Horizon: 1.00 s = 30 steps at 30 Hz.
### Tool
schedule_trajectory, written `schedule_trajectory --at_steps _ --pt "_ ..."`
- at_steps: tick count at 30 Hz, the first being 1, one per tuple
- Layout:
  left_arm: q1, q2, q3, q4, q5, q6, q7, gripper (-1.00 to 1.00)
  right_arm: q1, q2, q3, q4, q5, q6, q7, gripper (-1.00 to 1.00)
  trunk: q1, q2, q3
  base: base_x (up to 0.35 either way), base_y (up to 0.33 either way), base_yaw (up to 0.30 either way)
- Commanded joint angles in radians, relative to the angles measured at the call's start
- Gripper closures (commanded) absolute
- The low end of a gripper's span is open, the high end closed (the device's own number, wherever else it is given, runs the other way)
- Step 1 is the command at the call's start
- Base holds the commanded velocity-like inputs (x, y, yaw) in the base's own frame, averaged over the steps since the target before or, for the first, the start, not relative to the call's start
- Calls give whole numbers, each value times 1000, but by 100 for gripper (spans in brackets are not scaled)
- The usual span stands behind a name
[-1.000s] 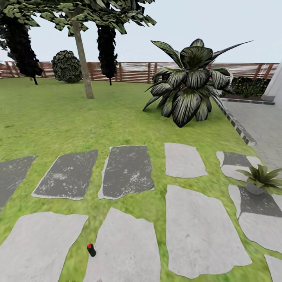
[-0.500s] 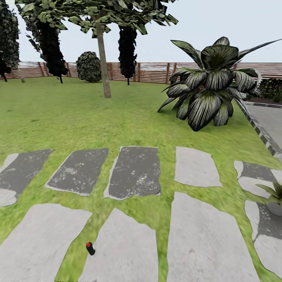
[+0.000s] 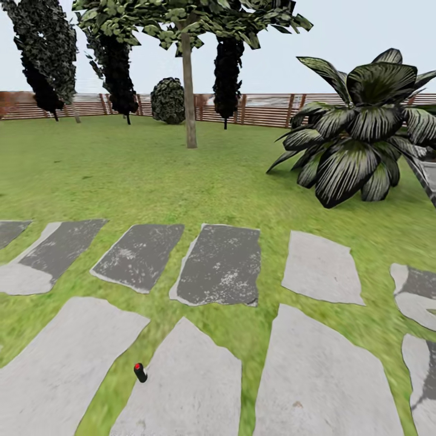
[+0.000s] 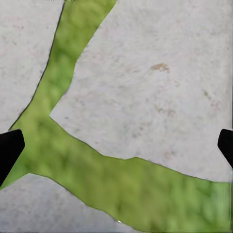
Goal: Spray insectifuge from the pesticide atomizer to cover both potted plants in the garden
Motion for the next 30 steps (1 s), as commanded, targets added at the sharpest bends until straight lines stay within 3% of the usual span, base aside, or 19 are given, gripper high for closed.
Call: schedule_trajectory --at_steps 1,19,30 --pt "-1 0 3 1 1 -3 -1 -100 0 0 0 1 6 -3 0 -100 0 0 -1 0 -280 278" --pt "-1 0 3 1 1 -3 -1 -100 0 0 0 1 6 -3 0 -100 0 0 -1 0 -223 276" --pt "-1 -5 -1 1 0 -3 -5 -100 0 0 -1 1 6 -3 -1 -100 0 0 -1 0 -47 39"
